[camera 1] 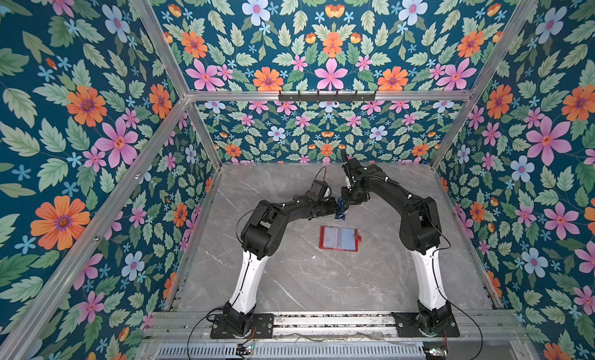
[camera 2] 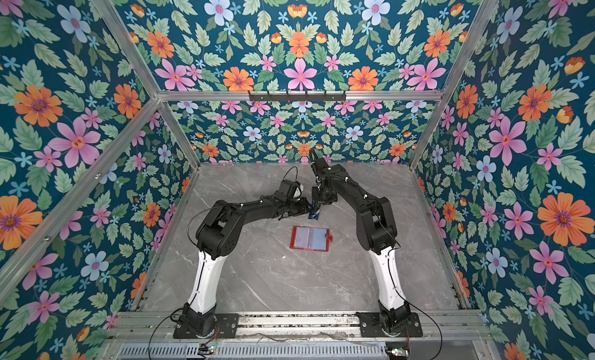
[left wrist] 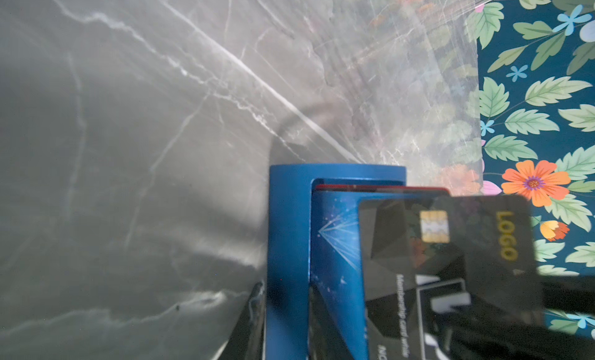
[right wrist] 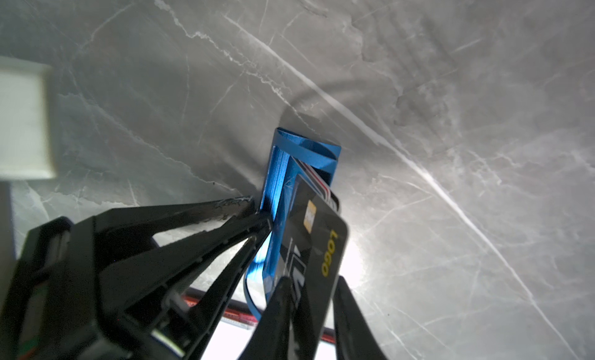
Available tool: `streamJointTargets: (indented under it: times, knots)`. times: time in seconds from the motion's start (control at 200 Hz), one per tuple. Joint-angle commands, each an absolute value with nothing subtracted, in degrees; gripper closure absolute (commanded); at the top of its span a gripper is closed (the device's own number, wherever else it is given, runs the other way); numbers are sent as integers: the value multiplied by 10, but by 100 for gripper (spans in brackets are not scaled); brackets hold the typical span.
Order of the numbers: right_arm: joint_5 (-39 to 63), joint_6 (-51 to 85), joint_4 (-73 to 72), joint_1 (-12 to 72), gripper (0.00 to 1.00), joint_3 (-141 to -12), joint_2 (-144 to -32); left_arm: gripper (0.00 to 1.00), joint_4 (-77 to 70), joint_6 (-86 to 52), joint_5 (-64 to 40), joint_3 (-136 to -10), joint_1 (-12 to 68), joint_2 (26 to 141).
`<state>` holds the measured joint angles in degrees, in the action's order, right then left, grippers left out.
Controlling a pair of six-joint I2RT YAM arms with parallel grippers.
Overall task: Insert credit cards into a card holder
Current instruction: Pick up the credit card from the storage box.
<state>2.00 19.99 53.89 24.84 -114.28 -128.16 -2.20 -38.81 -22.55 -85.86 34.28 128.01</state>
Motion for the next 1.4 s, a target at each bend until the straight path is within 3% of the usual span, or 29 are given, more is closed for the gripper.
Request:
streamJointTargets:
  times: [0.0,0.38,0.62,0.845,1.17,1.395]
  knots:
    - [1,202,564,248,76,-1148,-1275,76,0,-387,-208,-859,343,1285]
    - [-4,199,574,250,85,-1156,-1276,76,0,-388,-211,-858,342,1285]
    - [0,199,579,251,100,-1163,-1274,75,-15,-402,-220,-847,344,1278]
    - [18,205,562,251,100,-1146,-1252,67,-42,-414,-246,-838,344,1270]
    - [49,223,476,244,100,-1020,-1134,55,-31,-365,-231,-822,343,1206]
    - [118,230,376,244,100,-856,-1015,53,-6,-313,-176,-741,343,1114]
